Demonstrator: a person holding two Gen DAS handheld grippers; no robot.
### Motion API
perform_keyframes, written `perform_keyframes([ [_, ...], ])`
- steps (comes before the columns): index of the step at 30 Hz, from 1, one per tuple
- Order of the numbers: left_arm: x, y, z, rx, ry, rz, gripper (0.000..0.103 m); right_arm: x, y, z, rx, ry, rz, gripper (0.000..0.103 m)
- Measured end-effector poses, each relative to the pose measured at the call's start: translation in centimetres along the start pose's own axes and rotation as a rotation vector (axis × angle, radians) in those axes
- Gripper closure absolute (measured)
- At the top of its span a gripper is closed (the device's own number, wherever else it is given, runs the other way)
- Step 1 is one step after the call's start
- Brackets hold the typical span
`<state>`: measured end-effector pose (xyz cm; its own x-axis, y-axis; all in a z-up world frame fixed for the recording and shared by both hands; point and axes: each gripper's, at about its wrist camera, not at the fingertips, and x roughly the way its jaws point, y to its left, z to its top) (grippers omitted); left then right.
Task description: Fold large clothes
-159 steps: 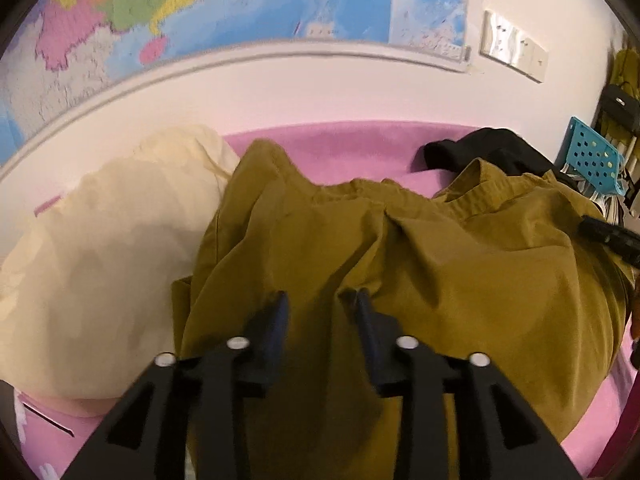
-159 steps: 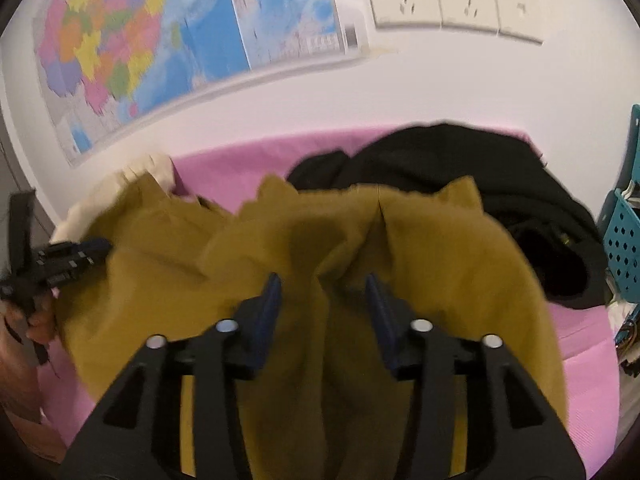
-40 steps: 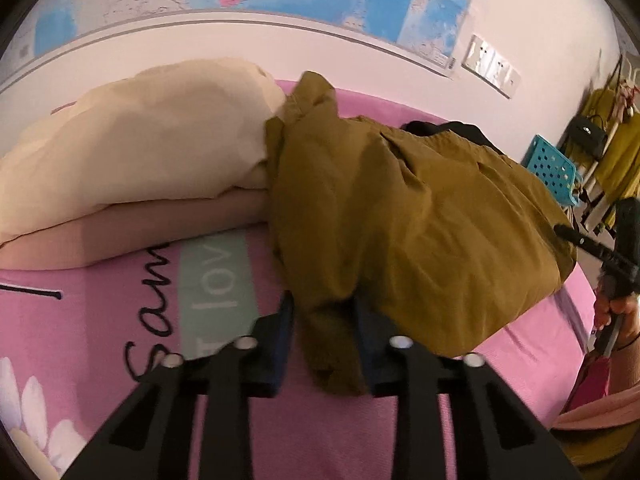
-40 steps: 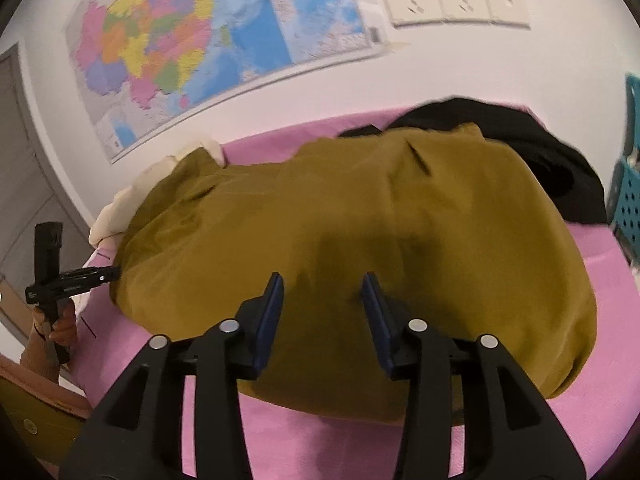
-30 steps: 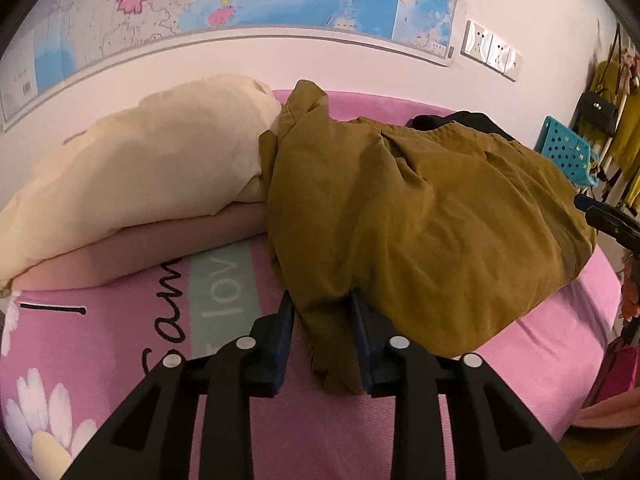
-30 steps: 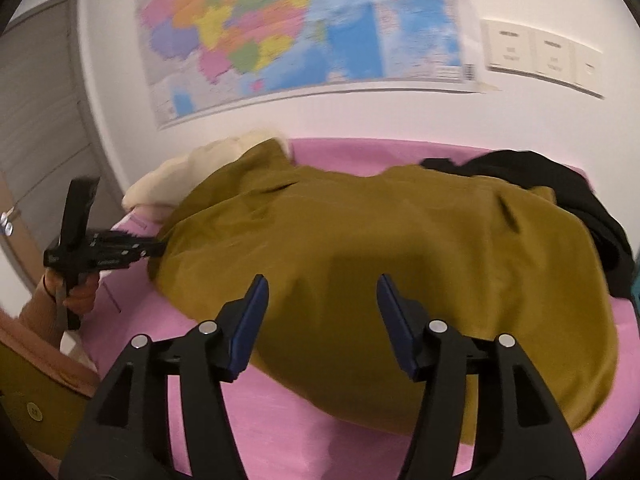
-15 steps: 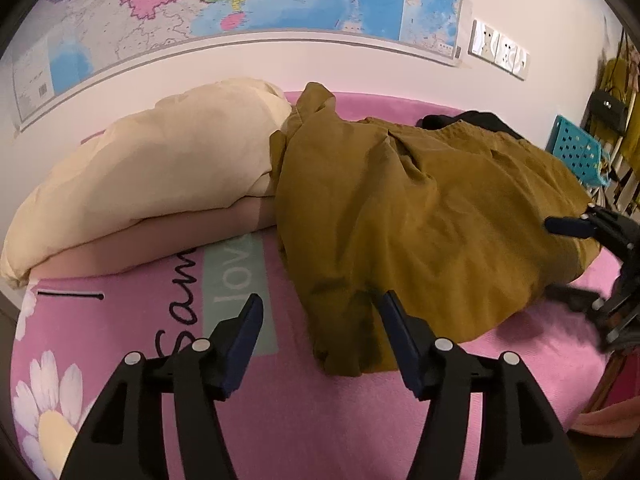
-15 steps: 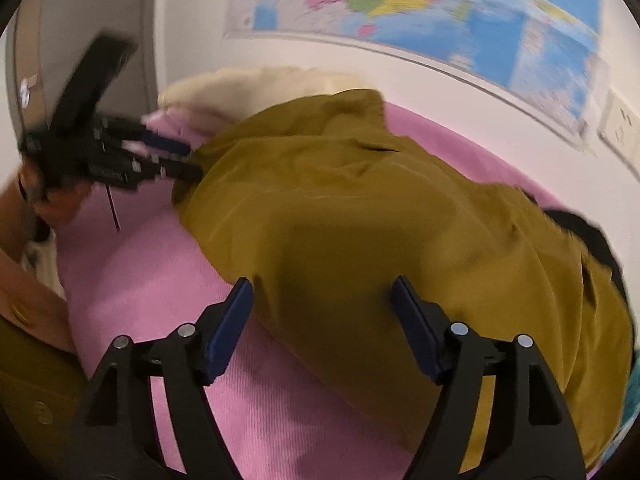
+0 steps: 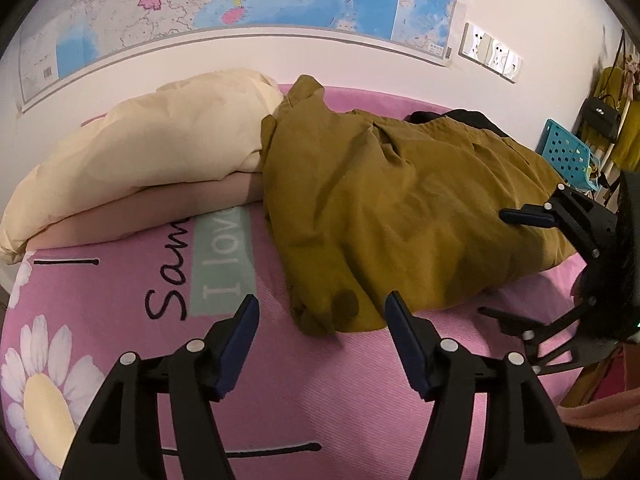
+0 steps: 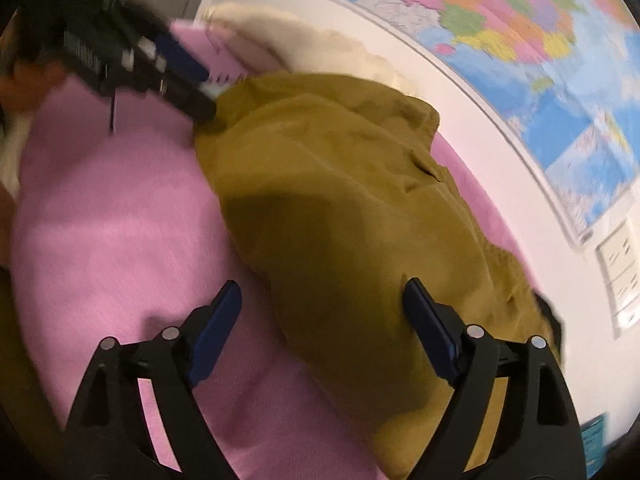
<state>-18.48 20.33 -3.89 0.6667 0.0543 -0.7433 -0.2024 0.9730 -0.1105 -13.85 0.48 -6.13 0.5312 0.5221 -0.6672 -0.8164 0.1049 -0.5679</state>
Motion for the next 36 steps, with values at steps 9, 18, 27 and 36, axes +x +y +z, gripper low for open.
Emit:
perform_keyframes([
  [9,0.0,-0.6,-0.5,-0.007,0.007,-0.042,0.039,1.4,-1.4,0.4,0.074,0.002,0.008,0.043],
  [18,2.1,-1.3,-1.6,-0.113,0.103,-0.336,0.039,0.1,-6.2,0.4,0.337,-0.072,0.171,0.070],
  [27,6.4,0.5,1.1,-0.384,0.079,-0.541,0.036,0.1,-5.8,0.2,0.375,-0.085,0.192,0.070],
  [36,6.7,1.3,2.6,-0.488,-0.012,-0.624,0.033,0.1,-6.8,-0.8,0.481,-0.110,0.259,0.065],
])
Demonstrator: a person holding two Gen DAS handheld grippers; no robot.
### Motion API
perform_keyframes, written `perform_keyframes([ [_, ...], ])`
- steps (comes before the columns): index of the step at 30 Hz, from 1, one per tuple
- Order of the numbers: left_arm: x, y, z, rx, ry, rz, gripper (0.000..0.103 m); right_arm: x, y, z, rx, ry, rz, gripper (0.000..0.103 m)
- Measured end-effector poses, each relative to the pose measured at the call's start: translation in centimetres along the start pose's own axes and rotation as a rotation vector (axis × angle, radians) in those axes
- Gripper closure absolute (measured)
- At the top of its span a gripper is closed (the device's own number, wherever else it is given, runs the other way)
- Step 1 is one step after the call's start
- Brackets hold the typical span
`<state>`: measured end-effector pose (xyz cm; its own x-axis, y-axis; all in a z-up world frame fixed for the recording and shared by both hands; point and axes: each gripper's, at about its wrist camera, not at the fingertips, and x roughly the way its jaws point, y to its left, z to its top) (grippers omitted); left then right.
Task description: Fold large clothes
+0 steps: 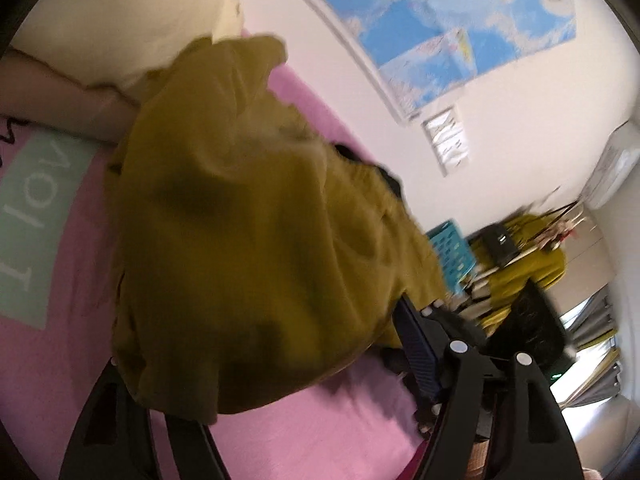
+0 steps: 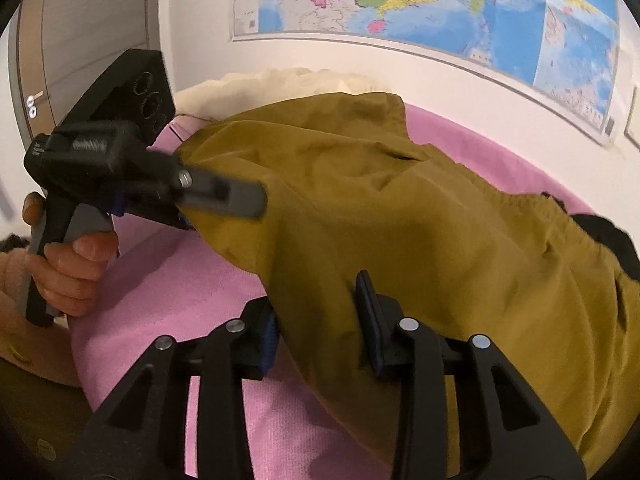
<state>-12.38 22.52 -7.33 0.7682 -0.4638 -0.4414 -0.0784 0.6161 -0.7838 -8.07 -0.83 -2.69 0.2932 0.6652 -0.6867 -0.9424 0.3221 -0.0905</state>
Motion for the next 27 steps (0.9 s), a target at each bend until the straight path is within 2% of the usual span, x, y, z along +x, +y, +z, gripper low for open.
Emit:
perform_keyframes([
  [2,-0.5,-0.1,0.0,0.008,-0.009,-0.020,0.032,-0.1,0.0,-0.3,0.003,-0.002,-0.012,0.057],
  [5,0.2,0.9,0.1,-0.048,0.014,0.010,0.031,-0.1,0.0,-0.8,0.015,0.008,0.004,0.056],
  [8,0.6,0.3,0.5,-0.021,0.013,0.060,0.031,-1.4,-0.1,-1.3,0.052,-0.012,0.026,0.053],
  [11,2.1,0.1,1.4,0.005,0.055,0.158,0.032,-4.4,-2.3,-2.7,0.224,-0.057,0.148,0.038],
  [13,2.7,-0.2,1.9,0.036,0.073,0.190,0.033,-6.3,-4.0,-4.1,0.338,-0.084,0.244,0.034],
  [15,3.2,-0.7,2.1,0.071,0.089,0.222,0.034,-8.5,-6.1,-6.5,0.491,-0.115,0.292,0.025],
  [17,3.6,-1.0,2.2,0.102,0.095,0.249,0.039,-10.1,-8.2,-9.8,0.660,-0.115,0.335,0.023],
  [20,3.6,-1.1,2.2,0.109,0.096,0.264,0.050,-11.7,-10.3,-14.4,0.881,-0.136,0.293,0.021],
  [23,3.6,-1.5,2.0,0.127,0.100,0.287,0.057,-12.8,-12.1,-17.4,1.047,-0.175,0.189,0.021],
  [24,3.6,-1.7,2.0,0.135,0.097,0.292,0.059,-12.8,-12.5,-17.6,1.069,-0.189,0.174,0.024],
  [27,3.2,-2.0,1.8,0.160,0.097,0.306,0.060,-12.4,-13.0,-17.2,1.097,-0.217,0.105,0.023],
])
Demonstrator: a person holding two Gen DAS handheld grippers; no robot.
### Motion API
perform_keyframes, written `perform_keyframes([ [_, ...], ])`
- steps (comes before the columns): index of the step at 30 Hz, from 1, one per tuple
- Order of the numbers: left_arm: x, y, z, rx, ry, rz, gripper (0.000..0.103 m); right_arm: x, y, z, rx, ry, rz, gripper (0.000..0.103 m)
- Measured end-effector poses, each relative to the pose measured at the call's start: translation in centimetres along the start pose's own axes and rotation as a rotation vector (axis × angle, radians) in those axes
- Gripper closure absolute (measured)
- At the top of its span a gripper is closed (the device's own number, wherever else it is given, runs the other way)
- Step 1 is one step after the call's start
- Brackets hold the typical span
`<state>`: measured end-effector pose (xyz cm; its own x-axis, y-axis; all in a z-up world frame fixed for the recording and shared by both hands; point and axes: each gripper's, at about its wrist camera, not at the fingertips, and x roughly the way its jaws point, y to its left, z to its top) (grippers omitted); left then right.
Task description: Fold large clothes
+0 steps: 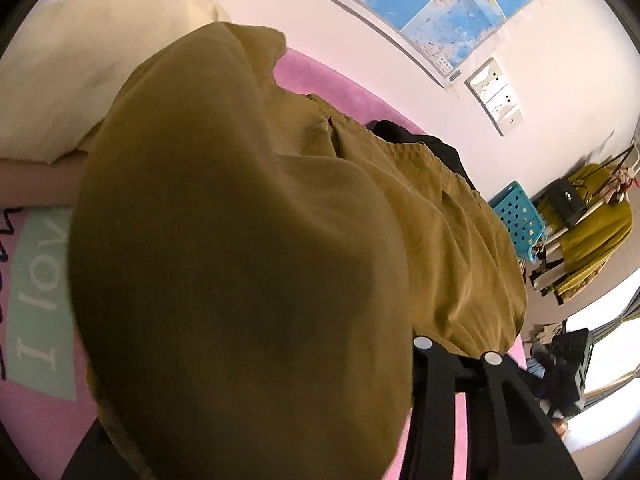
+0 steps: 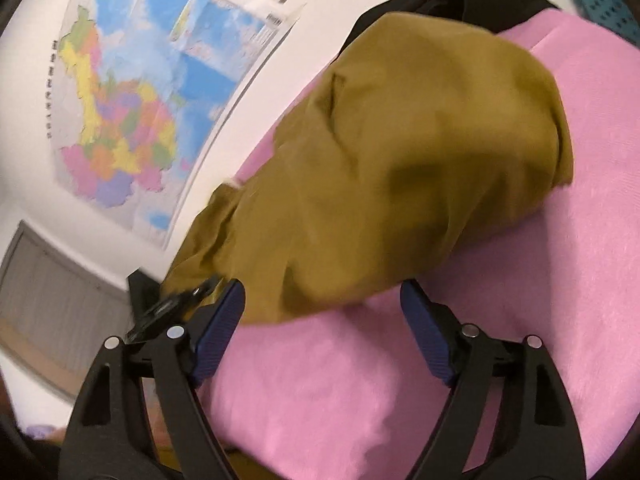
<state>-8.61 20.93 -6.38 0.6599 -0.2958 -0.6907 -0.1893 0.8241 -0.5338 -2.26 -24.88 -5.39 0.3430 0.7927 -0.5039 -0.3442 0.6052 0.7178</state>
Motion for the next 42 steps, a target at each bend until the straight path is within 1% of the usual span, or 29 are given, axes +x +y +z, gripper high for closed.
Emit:
perform_keyframes([
  [2,0.0,0.1,0.0,-0.004,0.005,-0.007,0.060,1.1,0.5,0.5,-0.004,-0.027,-0.052,0.022],
  [3,0.1,0.2,0.0,-0.003,0.008,-0.009,0.059,1.5,0.9,0.6,-0.010,-0.041,-0.069,0.019],
  [6,0.5,0.4,0.0,-0.002,0.014,-0.009,0.055,2.2,1.3,1.0,-0.002,-0.114,-0.090,0.015],
  [7,0.7,0.2,0.6,-0.003,0.014,-0.006,0.054,2.4,1.5,1.0,-0.012,-0.134,-0.104,0.015],
  [9,0.7,0.4,0.7,-0.012,0.014,-0.018,0.054,2.6,2.1,0.6,-0.005,-0.149,-0.138,0.015],
  [11,0.5,0.7,0.5,-0.014,0.015,-0.028,0.053,2.5,1.4,0.3,0.033,-0.115,-0.149,0.018],
  [12,0.4,0.8,0.6,-0.013,0.016,-0.034,0.053,2.2,1.2,0.1,0.041,-0.110,-0.162,0.024],
  [14,0.4,0.8,0.7,-0.015,0.016,-0.043,0.053,1.4,1.0,-0.4,0.045,-0.122,-0.205,0.025],
  [16,0.4,0.8,0.8,-0.016,0.021,-0.044,0.053,1.1,0.8,-0.5,0.062,-0.134,-0.207,0.026],
  [17,0.4,0.8,0.9,-0.014,0.023,-0.045,0.053,1.2,0.7,-0.3,0.065,-0.146,-0.229,0.027],
  [19,0.3,1.0,1.2,-0.015,0.031,-0.052,0.053,1.9,0.7,0.3,0.057,-0.172,-0.233,0.026],
  [21,0.2,1.1,1.4,-0.011,0.035,-0.056,0.053,2.7,0.6,1.1,0.047,-0.194,-0.235,0.019],
  [23,0.0,1.8,1.8,-0.004,0.038,-0.060,0.053,3.9,0.7,2.3,0.035,-0.213,-0.235,0.016],
  [26,-0.3,1.9,1.9,0.009,0.033,-0.058,0.053,4.9,1.0,2.7,0.050,-0.255,-0.240,0.016],
  [27,-0.4,2.1,1.9,0.012,0.031,-0.053,0.052,5.0,1.2,2.5,0.039,-0.259,-0.227,0.016],
  [28,-0.7,2.7,1.9,0.008,0.031,-0.057,0.052,4.9,1.2,2.4,0.032,-0.266,-0.212,0.019],
  [29,-0.8,2.9,2.0,0.003,0.031,-0.060,0.052,4.4,1.0,2.3,0.031,-0.283,-0.186,0.028],
  [30,-0.9,3.0,2.1,0.003,0.030,-0.060,0.052,3.6,0.6,2.2,0.043,-0.313,-0.118,0.036],
  [31,-1.0,3.1,2.2,0.004,0.023,-0.058,0.052,3.0,0.1,2.1,0.055,-0.340,-0.066,0.039],
  [32,-1.2,3.2,2.3,0.008,0.017,-0.052,0.049,2.9,-0.2,2.1,0.057,-0.340,-0.048,0.041],
  [33,-1.1,3.1,2.2,0.014,0.012,-0.045,0.048,3.2,-0.5,2.2,0.056,-0.312,-0.061,0.039],
  [34,-1.2,3.0,2.3,0.021,0.008,-0.037,0.048,3.9,-0.8,2.5,0.060,-0.255,-0.104,0.038],
  [35,-1.1,2.3,2.0,0.029,0.007,-0.028,0.047,4.2,-0.8,2.6,0.050,-0.245,-0.122,0.040],
  [36,-1.1,2.1,2.1,0.037,-0.001,-0.010,0.047,4.4,-0.6,2.8,0.034,-0.242,-0.118,0.035],
  [37,-1.1,1.8,2.1,0.051,-0.012,0.005,0.046,4.6,-0.4,3.0,0.029,-0.239,-0.117,0.033],
  [39,-0.8,1.7,2.4,0.068,-0.012,0.031,0.043,5.1,-0.1,3.4,0.017,-0.238,-0.114,0.032],
  [40,-0.7,1.8,2.6,0.063,-0.011,0.026,0.043,5.3,0.0,3.4,0.013,-0.241,-0.116,0.032],
  [41,-0.6,1.9,2.7,0.063,-0.011,0.028,0.043,5.6,0.2,3.6,-0.003,-0.231,-0.122,0.037],
  [42,-0.6,1.9,2.9,0.065,-0.008,0.037,0.043,5.8,0.2,3.7,-0.008,-0.216,-0.123,0.045],
])
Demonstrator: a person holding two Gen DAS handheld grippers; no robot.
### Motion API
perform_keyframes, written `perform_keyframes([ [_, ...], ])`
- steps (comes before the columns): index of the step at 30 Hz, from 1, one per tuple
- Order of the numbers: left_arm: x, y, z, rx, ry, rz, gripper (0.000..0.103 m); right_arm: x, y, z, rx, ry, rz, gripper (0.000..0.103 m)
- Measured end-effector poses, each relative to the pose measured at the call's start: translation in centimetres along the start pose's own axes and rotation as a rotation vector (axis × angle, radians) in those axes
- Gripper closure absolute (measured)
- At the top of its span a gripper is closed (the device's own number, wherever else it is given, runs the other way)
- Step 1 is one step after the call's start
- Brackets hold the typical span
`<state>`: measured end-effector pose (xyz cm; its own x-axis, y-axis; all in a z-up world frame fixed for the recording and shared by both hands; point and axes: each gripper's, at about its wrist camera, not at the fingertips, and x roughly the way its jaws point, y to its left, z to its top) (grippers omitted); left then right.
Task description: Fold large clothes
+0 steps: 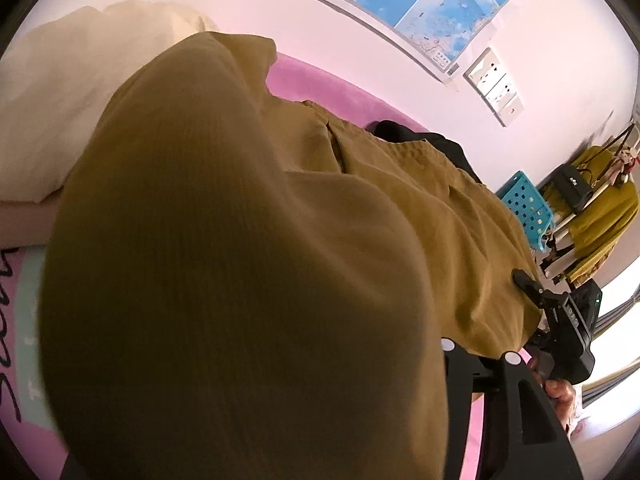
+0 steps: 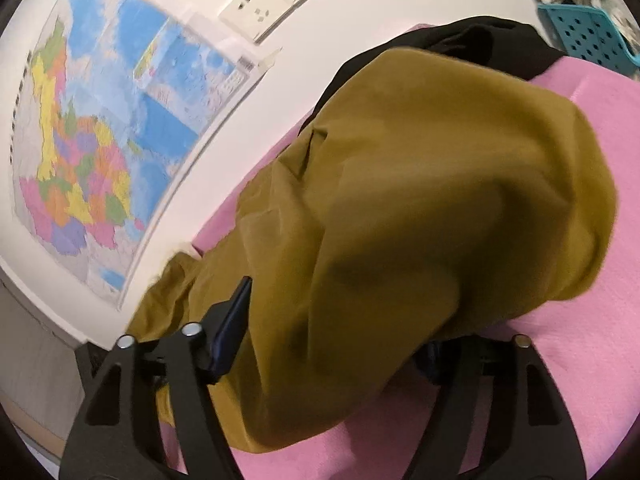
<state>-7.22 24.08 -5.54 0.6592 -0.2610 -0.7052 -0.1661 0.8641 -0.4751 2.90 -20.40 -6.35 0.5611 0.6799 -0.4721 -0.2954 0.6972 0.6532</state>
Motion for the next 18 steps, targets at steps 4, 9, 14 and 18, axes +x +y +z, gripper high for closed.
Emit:
perform_keyframes([
  [4,-0.3,0.1,0.7,0.018,0.002,0.038,0.056,-0.5,0.4,0.5,-0.024,0.019,0.043,0.064],
  [9,-0.3,-0.5,1.0,0.051,0.003,0.092,0.056,0.3,0.2,0.8,-0.010,0.054,0.051,0.058],
  [14,-0.4,-0.3,1.4,0.037,0.009,0.100,0.053,1.6,0.0,1.0,0.011,0.073,0.065,0.050],
  [18,-0.9,-0.4,1.5,0.038,0.002,0.094,0.059,1.8,0.2,1.2,0.001,0.078,0.070,0.062],
])
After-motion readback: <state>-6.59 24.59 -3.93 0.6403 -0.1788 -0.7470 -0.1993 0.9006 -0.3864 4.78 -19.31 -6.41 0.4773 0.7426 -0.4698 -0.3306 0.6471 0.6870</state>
